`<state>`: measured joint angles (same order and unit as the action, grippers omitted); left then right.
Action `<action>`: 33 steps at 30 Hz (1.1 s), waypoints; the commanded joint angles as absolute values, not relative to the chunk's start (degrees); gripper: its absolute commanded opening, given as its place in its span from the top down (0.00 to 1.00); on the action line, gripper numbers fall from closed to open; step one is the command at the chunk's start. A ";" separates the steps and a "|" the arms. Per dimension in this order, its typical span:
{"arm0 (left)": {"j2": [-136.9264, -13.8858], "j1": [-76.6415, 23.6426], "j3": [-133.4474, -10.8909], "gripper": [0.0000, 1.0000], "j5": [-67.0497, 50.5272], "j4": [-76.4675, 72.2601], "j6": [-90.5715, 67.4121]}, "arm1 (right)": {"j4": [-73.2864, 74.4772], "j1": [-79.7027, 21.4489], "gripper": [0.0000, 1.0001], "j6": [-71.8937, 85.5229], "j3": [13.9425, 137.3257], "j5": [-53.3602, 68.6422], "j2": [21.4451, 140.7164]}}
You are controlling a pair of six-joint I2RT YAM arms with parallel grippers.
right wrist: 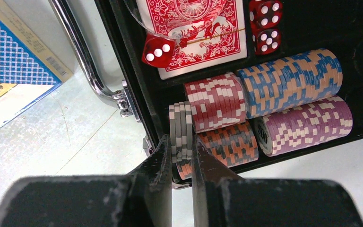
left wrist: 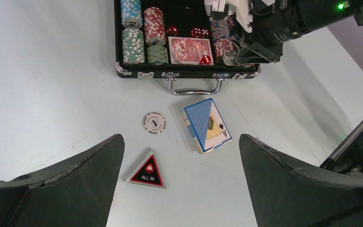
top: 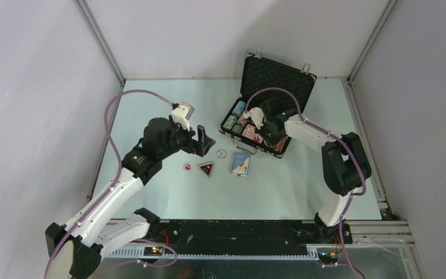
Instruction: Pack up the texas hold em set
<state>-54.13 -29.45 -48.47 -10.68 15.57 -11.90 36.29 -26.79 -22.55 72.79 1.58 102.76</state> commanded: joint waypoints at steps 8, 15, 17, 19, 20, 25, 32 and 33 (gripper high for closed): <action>-54.09 -28.92 -49.13 0.02 -11.42 14.29 -10.99 | 35.36 -27.43 0.77 -22.65 72.86 0.18 100.96; -54.82 -28.83 -49.20 0.02 -11.46 14.26 -11.35 | 35.20 -27.55 0.68 -22.50 72.86 0.04 99.92; -54.84 -28.83 -49.28 0.02 -11.46 14.36 -11.34 | 35.16 -27.58 0.67 -22.37 72.86 0.01 99.38; -54.80 -28.83 -49.38 0.02 -11.25 14.63 -11.40 | 35.40 -27.63 0.67 -21.76 72.86 0.51 98.24; -54.70 -28.83 -49.43 0.02 -10.92 14.86 -11.51 | 35.70 -27.76 0.67 -21.38 72.86 1.36 97.63; -53.91 -28.83 -49.54 0.02 -5.88 16.49 -13.21 | 36.79 -30.48 0.67 -17.07 71.36 7.35 89.65; -49.81 -28.59 -47.34 0.02 12.56 20.28 -20.76 | 29.57 -39.27 0.12 -4.78 63.46 0.19 74.89; -49.50 -28.37 -46.82 0.02 11.91 20.29 -20.72 | 28.86 -39.76 0.06 -2.79 62.16 -4.00 73.04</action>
<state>-52.18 -29.15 -48.21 3.55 18.83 -16.67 33.74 -37.04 -12.27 65.47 4.14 79.20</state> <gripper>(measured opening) 0.983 0.712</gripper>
